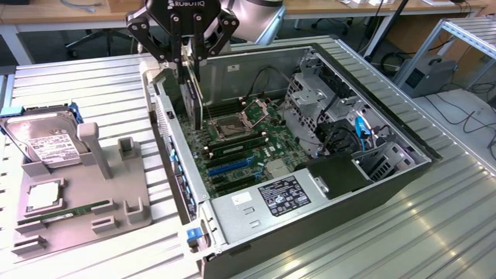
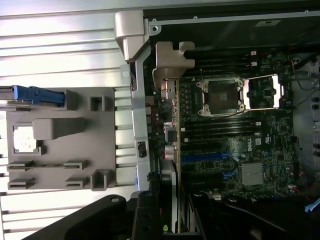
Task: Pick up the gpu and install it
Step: 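Pick up the gpu and move the gpu toward the slot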
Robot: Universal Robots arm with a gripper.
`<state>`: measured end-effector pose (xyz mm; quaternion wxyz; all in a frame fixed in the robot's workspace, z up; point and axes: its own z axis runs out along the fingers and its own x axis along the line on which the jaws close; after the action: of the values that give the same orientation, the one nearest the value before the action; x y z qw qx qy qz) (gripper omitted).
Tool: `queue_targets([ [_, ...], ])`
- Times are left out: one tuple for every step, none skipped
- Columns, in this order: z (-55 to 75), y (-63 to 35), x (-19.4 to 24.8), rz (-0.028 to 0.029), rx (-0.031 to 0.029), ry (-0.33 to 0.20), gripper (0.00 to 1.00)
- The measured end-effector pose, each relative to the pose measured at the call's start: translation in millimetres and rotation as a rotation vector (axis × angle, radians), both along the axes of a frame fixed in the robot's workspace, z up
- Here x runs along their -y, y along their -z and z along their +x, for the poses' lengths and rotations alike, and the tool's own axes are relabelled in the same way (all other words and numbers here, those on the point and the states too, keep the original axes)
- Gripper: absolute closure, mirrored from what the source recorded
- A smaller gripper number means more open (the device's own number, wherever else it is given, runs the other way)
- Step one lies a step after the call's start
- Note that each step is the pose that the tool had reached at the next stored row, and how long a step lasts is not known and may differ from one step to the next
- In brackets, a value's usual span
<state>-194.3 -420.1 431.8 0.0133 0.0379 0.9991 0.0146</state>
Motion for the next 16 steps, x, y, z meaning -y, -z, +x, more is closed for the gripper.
queue_targets([
  [0.8,0.0,0.0,0.0000,0.0000,0.000,0.73],
  [1.5,0.1,0.0,0.0001,0.0001,0.000,0.73],
  [2.3,0.1,0.0,0.0000,0.0000,0.000,0.73],
  [2.8,0.1,0.0,0.0000,0.0001,0.000,0.73],
  [3.2,0.2,0.0,0.0000,0.0001,0.000,0.73],
  [3.7,0.2,0.0,-0.0001,0.0001,0.000,0.73],
  [4.2,0.2,0.0,-0.0002,0.0000,0.000,0.73],
  [4.7,0.3,0.0,-0.0002,0.0000,0.000,0.73],
  [5.1,0.4,0.0,-0.0002,0.0001,0.000,0.73],
  [5.6,0.4,0.0,-0.0003,0.0000,0.000,0.73],
  [6.1,0.4,0.0,-0.0003,0.0000,0.000,0.73],
  [6.6,0.5,0.0,-0.0003,0.0001,0.000,0.73],
  [7.1,0.6,0.0,-0.0003,0.0001,0.000,0.73],
  [7.6,0.6,0.0,-0.0004,0.0001,0.000,0.73],
  [8.2,0.6,0.0,-0.0004,0.0001,0.000,0.73],
  [8.6,0.7,0.0,-0.0004,0.0001,0.000,0.73],
])
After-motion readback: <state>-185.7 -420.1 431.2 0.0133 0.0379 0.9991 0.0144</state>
